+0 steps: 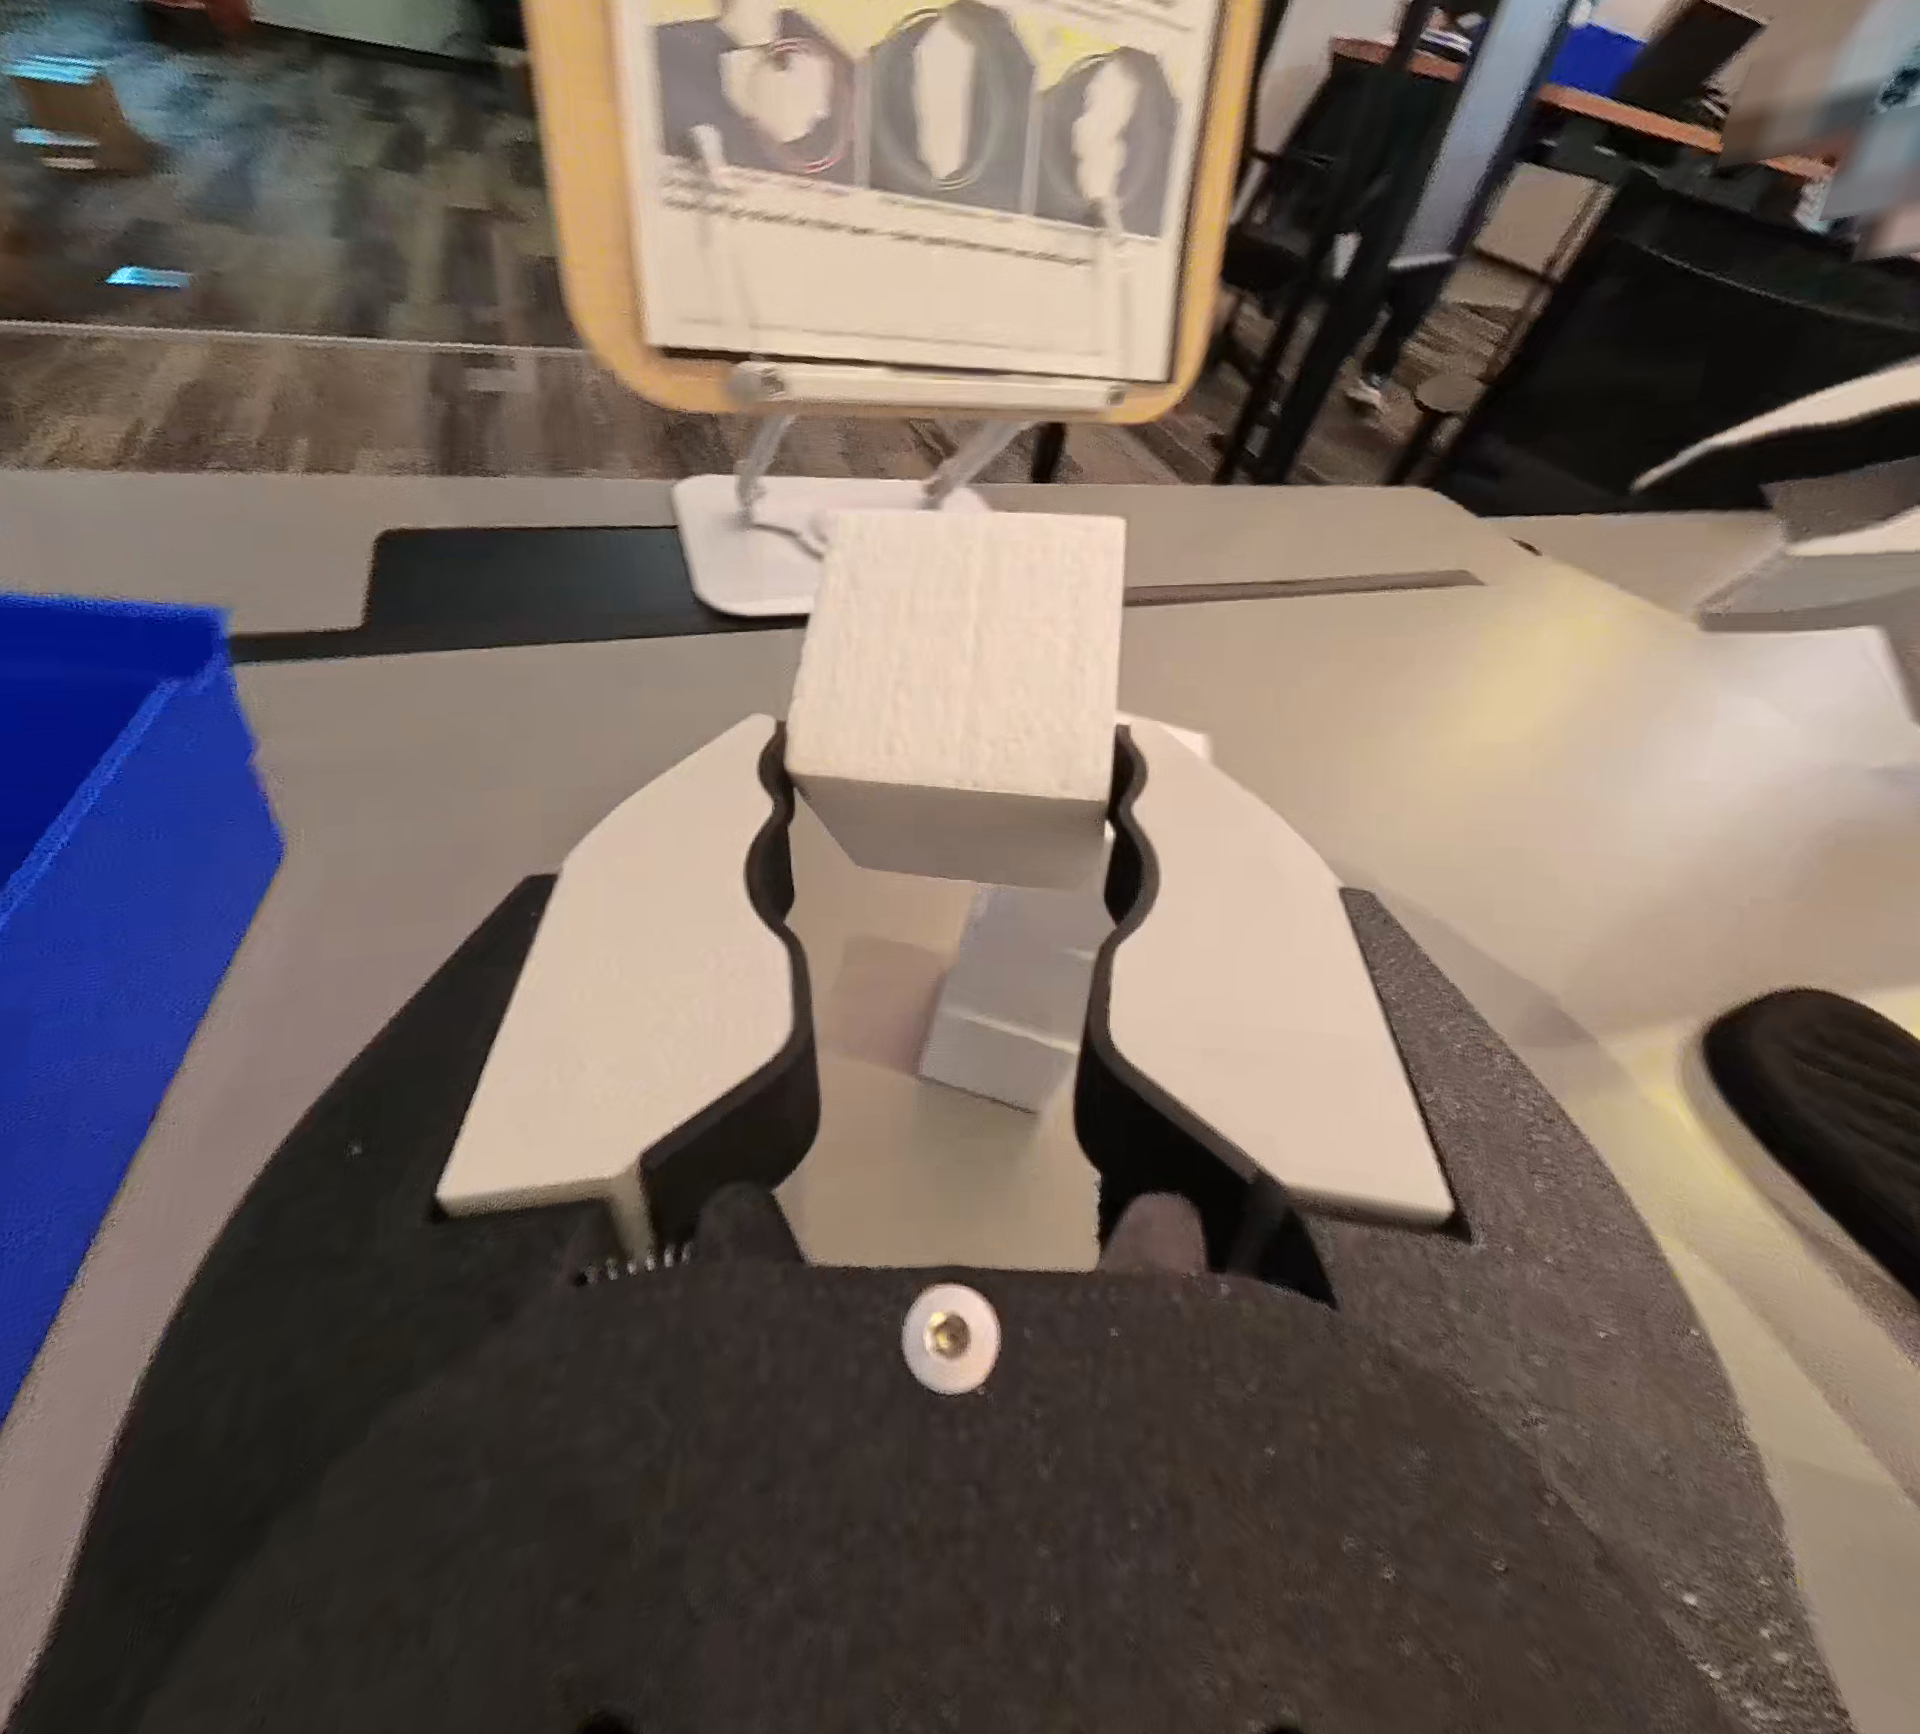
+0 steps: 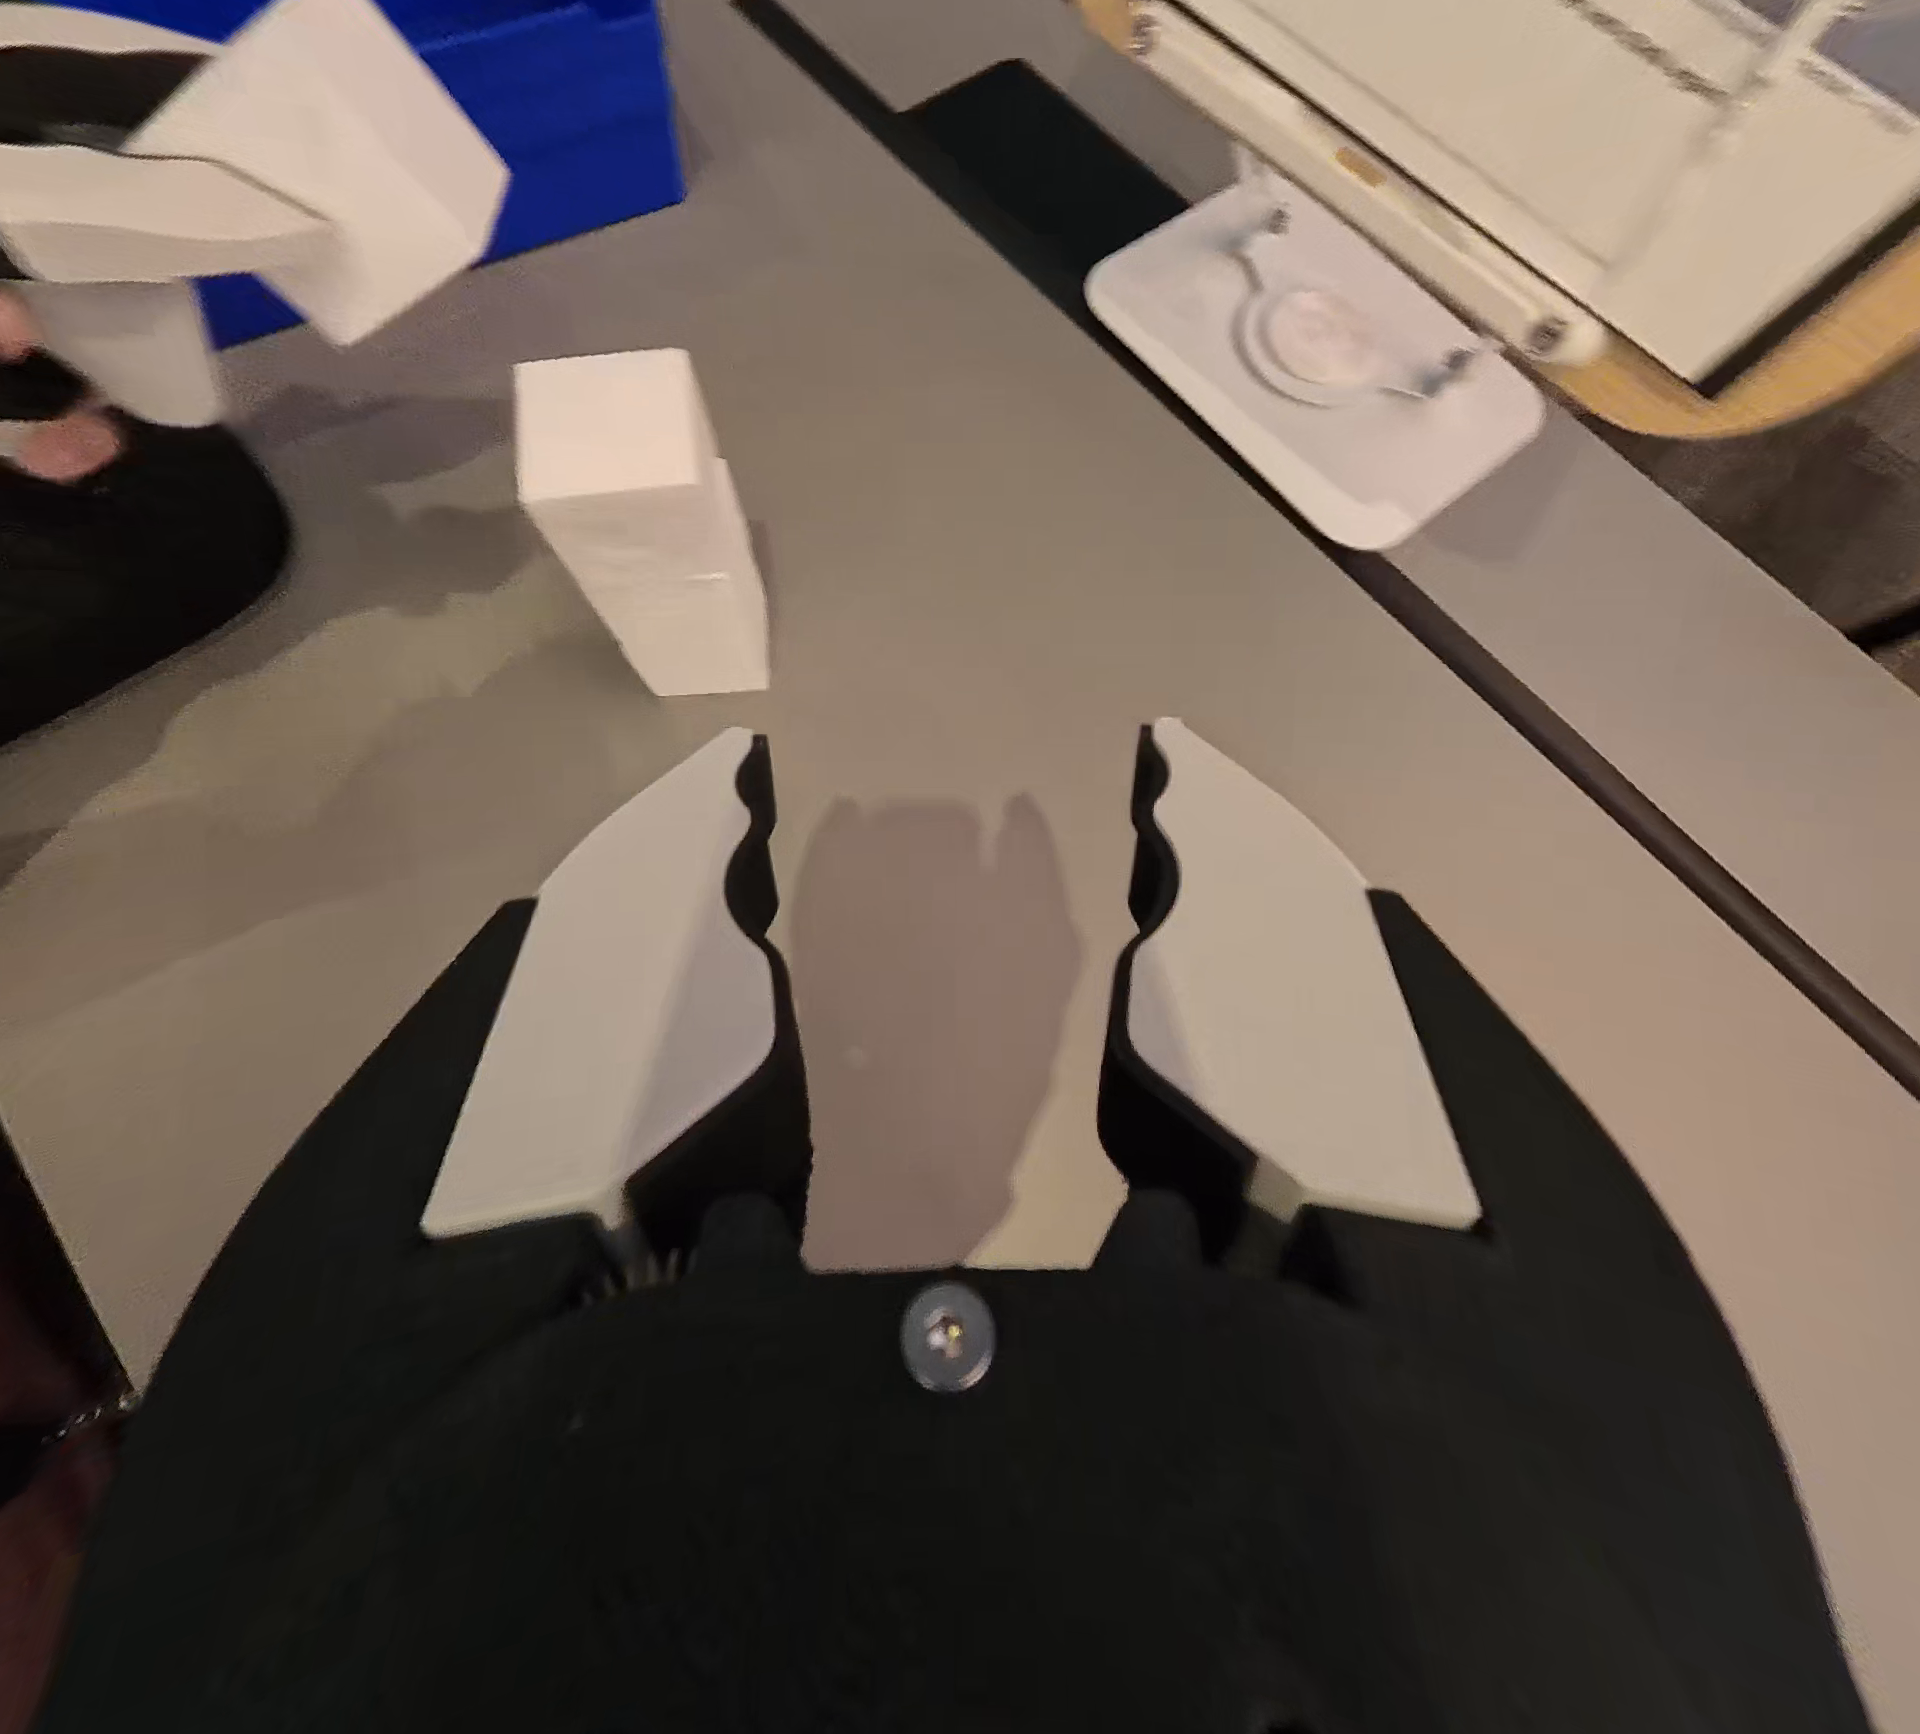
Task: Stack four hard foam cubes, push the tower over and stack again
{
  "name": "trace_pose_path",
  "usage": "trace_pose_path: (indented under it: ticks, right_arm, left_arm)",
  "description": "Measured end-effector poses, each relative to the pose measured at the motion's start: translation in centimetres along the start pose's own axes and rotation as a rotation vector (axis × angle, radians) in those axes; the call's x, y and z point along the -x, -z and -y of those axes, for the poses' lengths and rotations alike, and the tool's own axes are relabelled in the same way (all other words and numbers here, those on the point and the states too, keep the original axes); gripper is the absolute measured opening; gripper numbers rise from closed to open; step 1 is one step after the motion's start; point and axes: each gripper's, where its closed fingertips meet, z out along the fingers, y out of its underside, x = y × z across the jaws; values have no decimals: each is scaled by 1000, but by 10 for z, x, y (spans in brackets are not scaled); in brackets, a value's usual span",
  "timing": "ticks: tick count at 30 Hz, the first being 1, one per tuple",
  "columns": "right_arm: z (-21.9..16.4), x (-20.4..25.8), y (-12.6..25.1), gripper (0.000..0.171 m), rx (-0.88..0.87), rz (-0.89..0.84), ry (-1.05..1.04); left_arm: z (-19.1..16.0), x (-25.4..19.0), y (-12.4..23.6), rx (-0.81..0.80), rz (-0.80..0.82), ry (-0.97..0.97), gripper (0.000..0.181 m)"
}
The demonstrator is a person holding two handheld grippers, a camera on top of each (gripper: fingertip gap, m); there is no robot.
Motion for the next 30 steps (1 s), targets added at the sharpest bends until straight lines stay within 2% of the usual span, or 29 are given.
trace_pose_path:
  ticks: [3, 8, 14, 30]
  right_arm:
    - [-4, -15, 15, 67, -34, -12, -52]
    - [-11, -31, 19, 67, -40, -31, -94]
    - [-17, -36, 18, 66, -37, -10, -117]
    - [-29, -43, 5, 67, 17, -5, -141]
  left_arm:
    - [9, -36, -10, 53, -67, -65, 58]
    - [-7, -53, -34, 184, -33, -123, 58]
    - [-17, -42, -43, 258, 89, -263, 58]
    - [-21, -43, -45, 268, 93, -296, 58]
